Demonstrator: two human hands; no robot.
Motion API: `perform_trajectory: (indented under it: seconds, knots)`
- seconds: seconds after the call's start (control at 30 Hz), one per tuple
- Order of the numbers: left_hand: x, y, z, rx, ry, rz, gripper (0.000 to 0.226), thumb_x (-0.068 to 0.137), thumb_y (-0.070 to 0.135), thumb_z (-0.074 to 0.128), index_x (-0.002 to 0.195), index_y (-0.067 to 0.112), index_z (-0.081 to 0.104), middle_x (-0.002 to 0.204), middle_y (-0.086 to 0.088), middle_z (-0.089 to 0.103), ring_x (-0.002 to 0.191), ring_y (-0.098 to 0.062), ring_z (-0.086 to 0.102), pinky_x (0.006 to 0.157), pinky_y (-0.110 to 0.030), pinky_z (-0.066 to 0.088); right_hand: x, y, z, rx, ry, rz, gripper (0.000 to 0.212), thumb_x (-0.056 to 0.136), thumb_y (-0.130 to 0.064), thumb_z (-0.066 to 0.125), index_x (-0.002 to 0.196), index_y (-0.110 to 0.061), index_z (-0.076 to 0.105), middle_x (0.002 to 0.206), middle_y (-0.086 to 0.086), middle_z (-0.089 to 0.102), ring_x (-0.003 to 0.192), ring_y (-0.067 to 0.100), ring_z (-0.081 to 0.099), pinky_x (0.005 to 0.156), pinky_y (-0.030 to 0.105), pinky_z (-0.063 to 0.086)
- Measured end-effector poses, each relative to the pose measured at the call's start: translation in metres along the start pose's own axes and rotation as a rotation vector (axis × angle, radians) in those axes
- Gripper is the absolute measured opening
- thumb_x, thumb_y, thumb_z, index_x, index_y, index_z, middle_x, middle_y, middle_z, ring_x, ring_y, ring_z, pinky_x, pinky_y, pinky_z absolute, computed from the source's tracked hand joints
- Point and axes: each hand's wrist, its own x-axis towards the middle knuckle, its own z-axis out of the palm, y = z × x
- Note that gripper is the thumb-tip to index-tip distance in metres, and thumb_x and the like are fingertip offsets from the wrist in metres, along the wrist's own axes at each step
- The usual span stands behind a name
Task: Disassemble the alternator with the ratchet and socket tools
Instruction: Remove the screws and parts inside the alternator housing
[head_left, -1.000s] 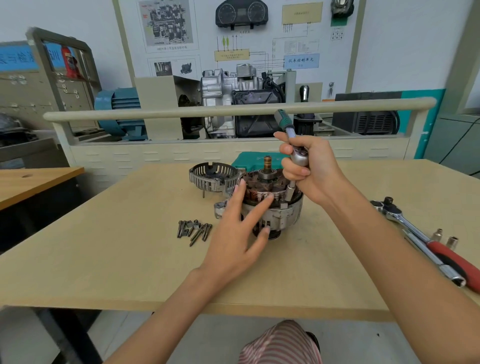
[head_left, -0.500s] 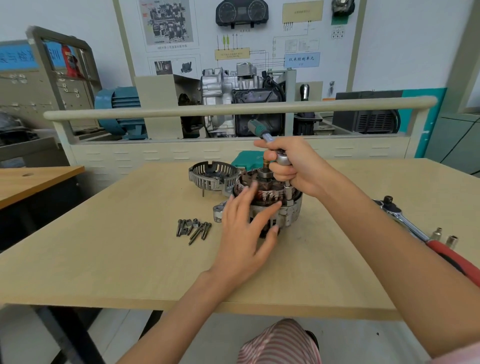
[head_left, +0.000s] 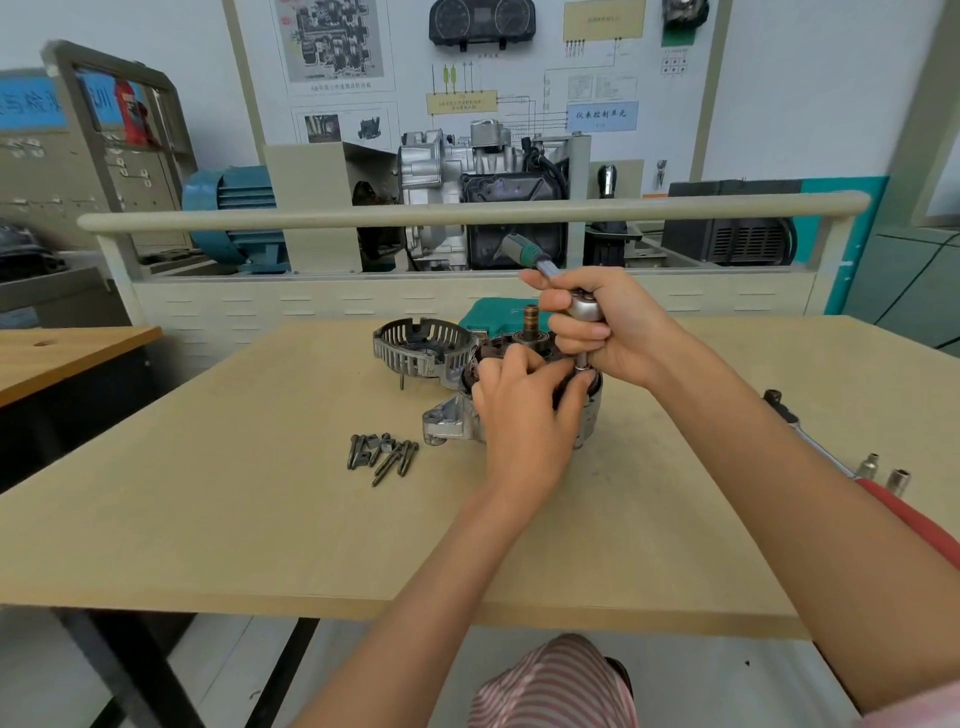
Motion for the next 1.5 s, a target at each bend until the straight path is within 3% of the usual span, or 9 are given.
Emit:
perform_trajectory:
  seconds: [0.13, 0.3, 0.37, 0.53, 0.8, 0.93, 1.17, 1.37, 1.5]
  knots:
    - [0.002, 0.001, 0.001, -0.081, 0.019, -0.031, 0.018, 0.087, 0.032, 0.063, 0.091, 0.019, 0.075, 0.078, 0.006, 0.041, 0.083, -0.016, 0.027, 0.067, -0.026, 0.013, -0.003, 0.002, 0.004, 0.009, 0.099, -0.074, 0.02, 0.097, -0.009, 0.029, 0.099, -0.009, 0.048, 0.052, -0.006, 0.043, 0.027, 0.002, 0.022, 0.029, 0.014, 0.014]
    - [-0.003, 0.002, 0.003, -0.096, 0.084, -0.002, 0.009, 0.083, 0.016, 0.068, 0.086, 0.011, 0.075, 0.072, 0.004, 0.042, 0.079, -0.017, 0.028, 0.065, -0.025, 0.014, 0.002, 0.023, 0.022, 0.004, 0.689, -0.46, 0.009, 0.099, -0.009, 0.031, 0.098, -0.007, 0.04, 0.068, 0.002, 0.046, 0.041, 0.007, 0.036, 0.033, 0.016, 0.026]
    - [-0.006, 0.004, 0.003, -0.068, 0.093, 0.014, 0.008, 0.083, 0.015, 0.066, 0.081, 0.009, 0.072, 0.073, 0.003, 0.041, 0.078, -0.017, 0.029, 0.066, -0.026, 0.017, 0.003, 0.023, 0.023, 0.071, 0.75, -0.482, 0.007, 0.099, -0.009, 0.032, 0.097, -0.007, 0.038, 0.068, 0.003, 0.046, 0.042, 0.009, 0.036, 0.033, 0.016, 0.026]
    - [-0.018, 0.01, 0.005, 0.145, 0.114, 0.111, 0.032, 0.092, 0.025, 0.042, 0.093, 0.009, 0.07, 0.071, -0.006, 0.059, 0.07, -0.025, 0.049, 0.065, -0.033, 0.035, 0.0, 0.01, 0.015, 0.09, 0.513, -0.246, 0.023, 0.096, -0.007, 0.031, 0.078, -0.013, 0.044, 0.056, -0.001, 0.041, 0.025, 0.003, 0.023, 0.029, 0.015, 0.015]
    - [-0.01, 0.008, 0.003, 0.013, 0.028, -0.017, 0.028, 0.096, 0.029, 0.049, 0.083, 0.011, 0.066, 0.076, -0.005, 0.066, 0.078, -0.024, 0.049, 0.073, -0.033, 0.028, 0.0, -0.001, -0.001, -0.012, -0.049, 0.055, 0.021, 0.095, -0.014, 0.031, 0.101, -0.009, 0.051, 0.048, -0.01, 0.042, 0.027, 0.002, 0.021, 0.032, 0.015, 0.01]
    - [-0.012, 0.006, 0.001, -0.089, 0.078, -0.032, 0.026, 0.094, 0.025, 0.056, 0.076, 0.009, 0.067, 0.063, -0.005, 0.062, 0.068, -0.019, 0.041, 0.071, -0.029, 0.026, -0.001, 0.002, 0.003, 0.085, -0.004, -0.002, 0.021, 0.095, -0.012, 0.028, 0.096, -0.01, 0.05, 0.049, -0.009, 0.042, 0.026, 0.001, 0.022, 0.031, 0.014, 0.011]
    - [-0.011, 0.004, -0.003, -0.139, 0.051, -0.042, 0.016, 0.09, 0.017, 0.06, 0.085, 0.009, 0.073, 0.06, -0.007, 0.061, 0.066, -0.017, 0.035, 0.069, -0.034, 0.032, 0.006, 0.023, 0.024, 0.063, 0.654, -0.408, 0.024, 0.097, -0.008, 0.032, 0.074, -0.011, 0.036, 0.055, 0.002, 0.036, 0.027, 0.004, 0.025, 0.03, 0.015, 0.018]
    - [-0.005, 0.002, -0.01, -0.147, -0.07, -0.017, 0.032, 0.094, 0.023, 0.054, 0.063, 0.021, 0.043, 0.049, 0.013, 0.031, 0.063, -0.017, 0.033, 0.07, -0.036, 0.034, 0.002, 0.004, 0.009, -0.01, 0.113, -0.04, 0.018, 0.097, -0.011, 0.03, 0.093, -0.012, 0.047, 0.05, -0.006, 0.041, 0.027, 0.002, 0.02, 0.028, 0.014, 0.013]
    - [-0.003, -0.003, -0.012, -0.219, -0.102, -0.052, 0.031, 0.092, 0.026, 0.057, 0.064, 0.015, 0.057, 0.048, 0.01, 0.038, 0.062, -0.017, 0.036, 0.072, -0.036, 0.039, -0.001, 0.002, 0.007, 0.026, -0.022, 0.011, 0.018, 0.095, -0.012, 0.03, 0.096, -0.01, 0.048, 0.049, -0.008, 0.041, 0.027, 0.002, 0.021, 0.029, 0.014, 0.012]
